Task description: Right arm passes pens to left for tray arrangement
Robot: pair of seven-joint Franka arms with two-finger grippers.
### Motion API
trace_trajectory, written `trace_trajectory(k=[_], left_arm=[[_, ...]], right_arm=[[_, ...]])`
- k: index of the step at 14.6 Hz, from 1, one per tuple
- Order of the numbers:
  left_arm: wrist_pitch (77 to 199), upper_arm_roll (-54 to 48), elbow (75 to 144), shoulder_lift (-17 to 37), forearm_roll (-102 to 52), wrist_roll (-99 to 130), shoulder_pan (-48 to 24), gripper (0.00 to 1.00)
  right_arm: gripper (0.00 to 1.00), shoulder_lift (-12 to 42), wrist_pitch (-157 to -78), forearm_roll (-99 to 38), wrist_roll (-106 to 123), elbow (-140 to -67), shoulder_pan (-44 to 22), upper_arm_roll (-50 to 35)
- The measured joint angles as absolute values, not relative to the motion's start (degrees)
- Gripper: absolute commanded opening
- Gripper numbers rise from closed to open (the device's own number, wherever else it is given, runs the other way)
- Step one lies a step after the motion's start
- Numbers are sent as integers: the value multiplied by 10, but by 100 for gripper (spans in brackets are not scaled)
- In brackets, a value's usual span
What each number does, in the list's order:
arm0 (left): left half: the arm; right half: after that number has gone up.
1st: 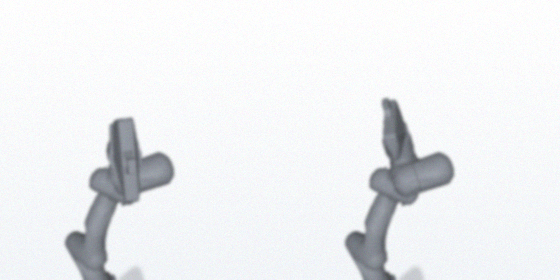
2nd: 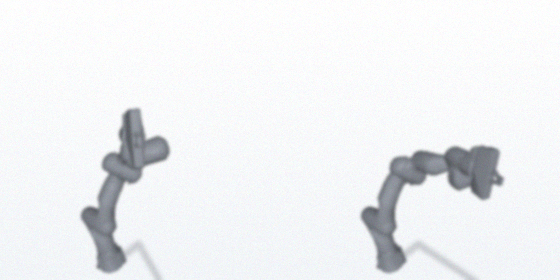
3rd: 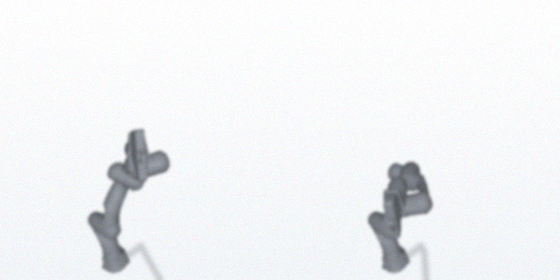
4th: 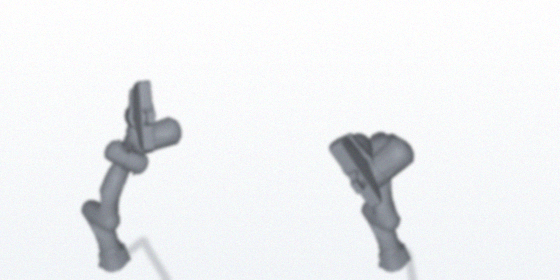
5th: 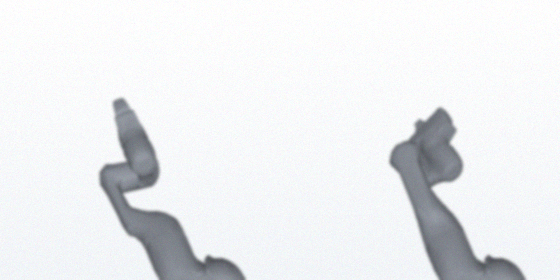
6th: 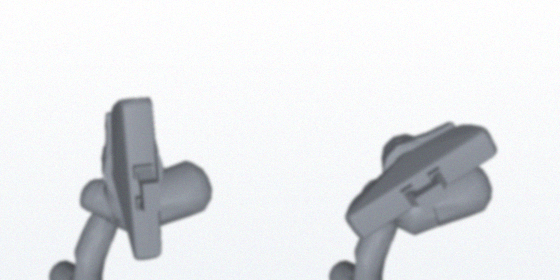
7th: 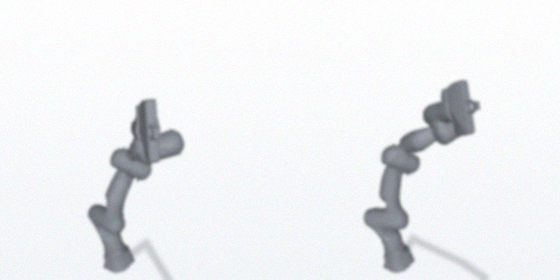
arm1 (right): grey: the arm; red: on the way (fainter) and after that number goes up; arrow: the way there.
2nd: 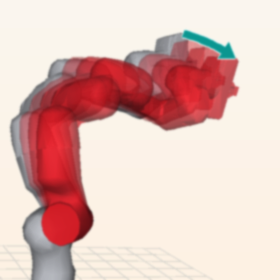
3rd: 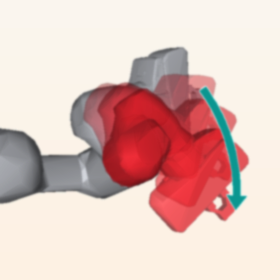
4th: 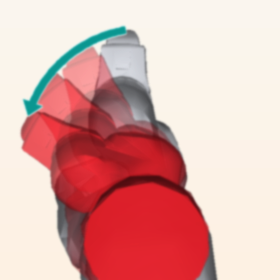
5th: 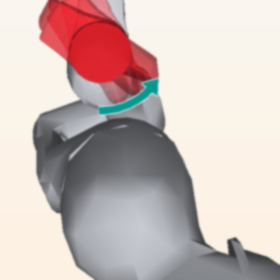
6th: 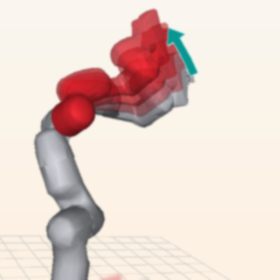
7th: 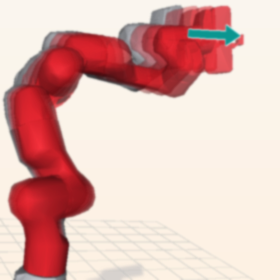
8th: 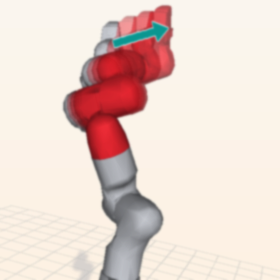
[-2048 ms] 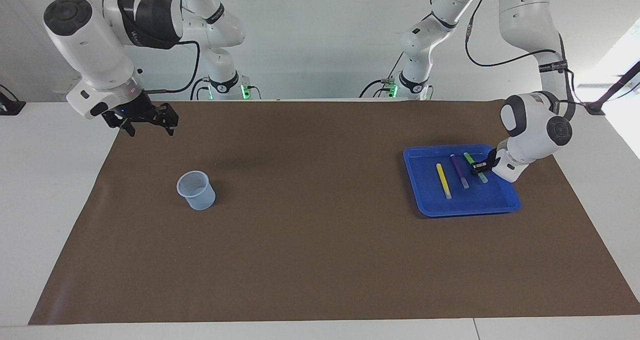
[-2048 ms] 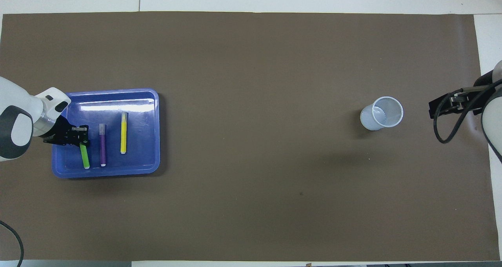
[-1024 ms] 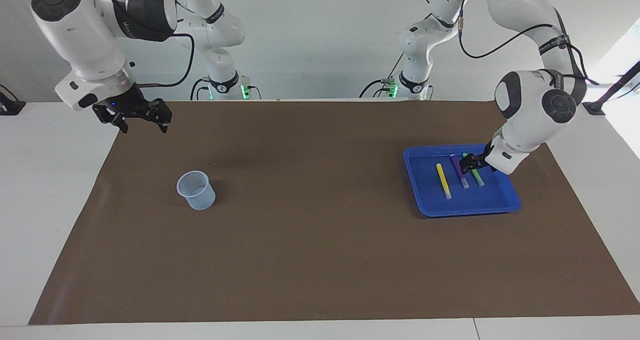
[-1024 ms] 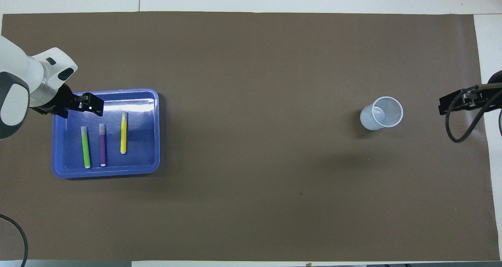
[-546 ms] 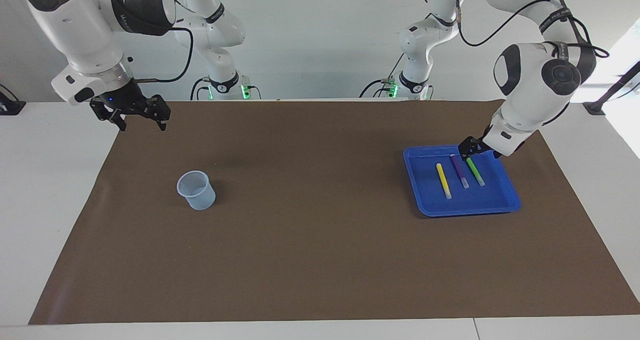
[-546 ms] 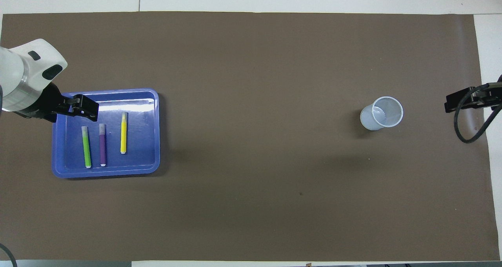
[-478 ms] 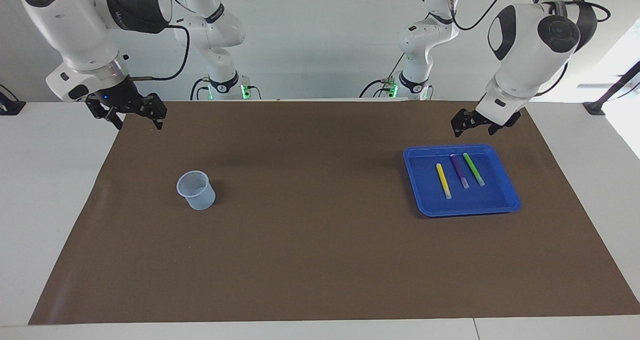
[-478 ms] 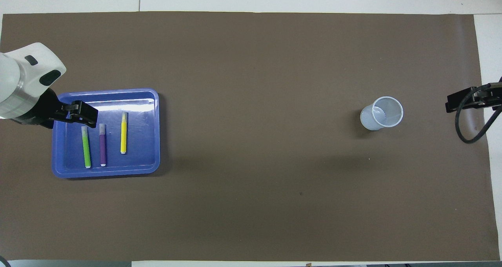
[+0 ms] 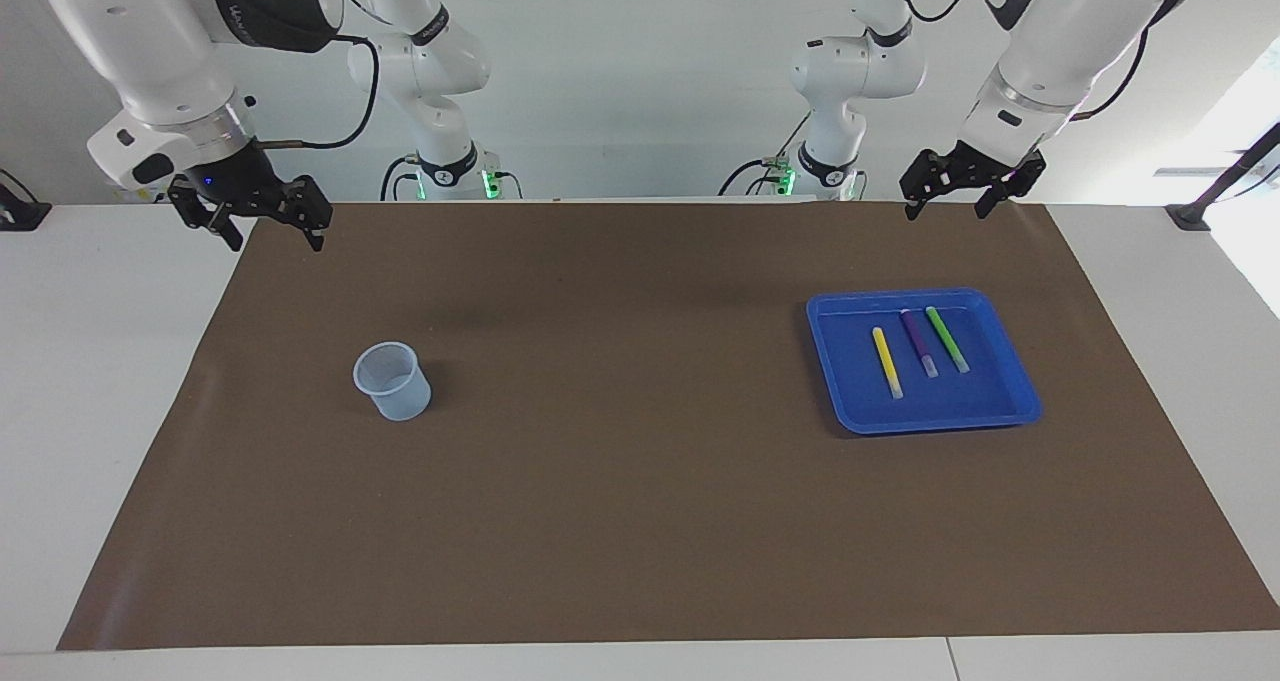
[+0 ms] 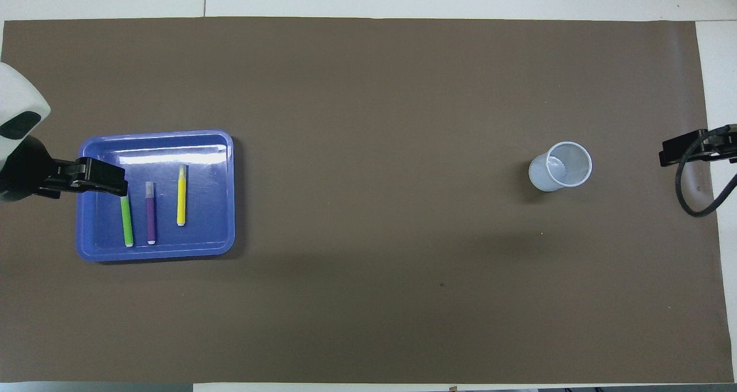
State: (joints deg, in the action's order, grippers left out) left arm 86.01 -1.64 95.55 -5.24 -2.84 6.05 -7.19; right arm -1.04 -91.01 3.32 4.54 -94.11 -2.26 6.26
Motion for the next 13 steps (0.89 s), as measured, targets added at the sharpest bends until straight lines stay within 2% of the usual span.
trace_trajectory(k=[4,13], left_arm=[[821,-15,908,-26,-34,63,-74,100],[799,-15,903,-12,-34,59,-78,100]], right_arm=[[100,-10,-910,33,45,-941,-22,62],[100,-10,-910,33,45,-941,-22,62]])
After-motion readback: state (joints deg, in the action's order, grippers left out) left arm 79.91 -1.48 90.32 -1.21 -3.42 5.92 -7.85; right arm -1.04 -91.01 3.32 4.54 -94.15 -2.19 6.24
